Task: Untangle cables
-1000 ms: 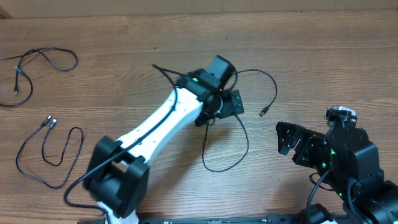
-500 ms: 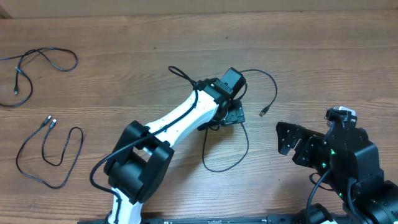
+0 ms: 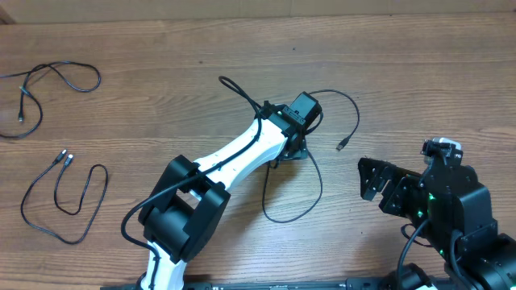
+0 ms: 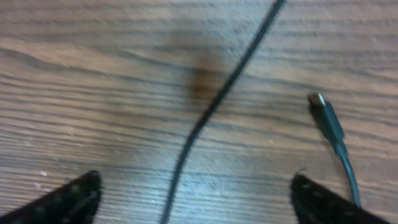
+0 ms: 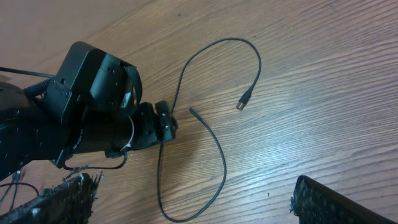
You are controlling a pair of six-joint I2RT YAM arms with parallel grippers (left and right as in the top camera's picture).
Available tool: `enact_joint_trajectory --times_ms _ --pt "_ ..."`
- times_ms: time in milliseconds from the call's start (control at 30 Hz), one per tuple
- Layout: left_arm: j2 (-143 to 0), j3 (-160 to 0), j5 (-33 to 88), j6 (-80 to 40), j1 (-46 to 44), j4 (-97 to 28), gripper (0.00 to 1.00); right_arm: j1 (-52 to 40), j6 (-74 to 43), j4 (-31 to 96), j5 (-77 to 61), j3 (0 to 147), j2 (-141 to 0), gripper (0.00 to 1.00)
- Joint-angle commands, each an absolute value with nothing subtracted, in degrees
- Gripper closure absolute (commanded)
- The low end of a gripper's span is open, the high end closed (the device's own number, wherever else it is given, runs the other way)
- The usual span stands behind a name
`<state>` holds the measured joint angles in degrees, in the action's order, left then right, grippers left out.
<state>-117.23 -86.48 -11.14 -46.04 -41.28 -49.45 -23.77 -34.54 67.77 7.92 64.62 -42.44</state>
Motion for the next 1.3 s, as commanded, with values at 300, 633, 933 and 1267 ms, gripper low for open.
enact_joint_trajectory --times_ms 300,633,933,1267 --pt "-117.8 -80.1 -11.9 -45.8 -41.2 -50.2 0.2 -24.0 -34.7 67.7 8.5 65.6 -42.3 0.0" --pt "-117.8 -75.3 -3.0 -47.0 -41.1 -46.6 0.96 -24.0 -34.7 67.7 8.5 65.6 -42.3 0.0" --pt "-116.7 -79.5 -8.0 -47.0 -35.2 -48.8 0.96 -24.0 -34.7 67.7 8.5 65.6 -42.3 0.0" --pt "-111.9 -103.2 -12.4 -42.8 -15.0 -62.1 0.96 -24.0 -34.7 67.7 8.5 65.6 -42.3 0.0"
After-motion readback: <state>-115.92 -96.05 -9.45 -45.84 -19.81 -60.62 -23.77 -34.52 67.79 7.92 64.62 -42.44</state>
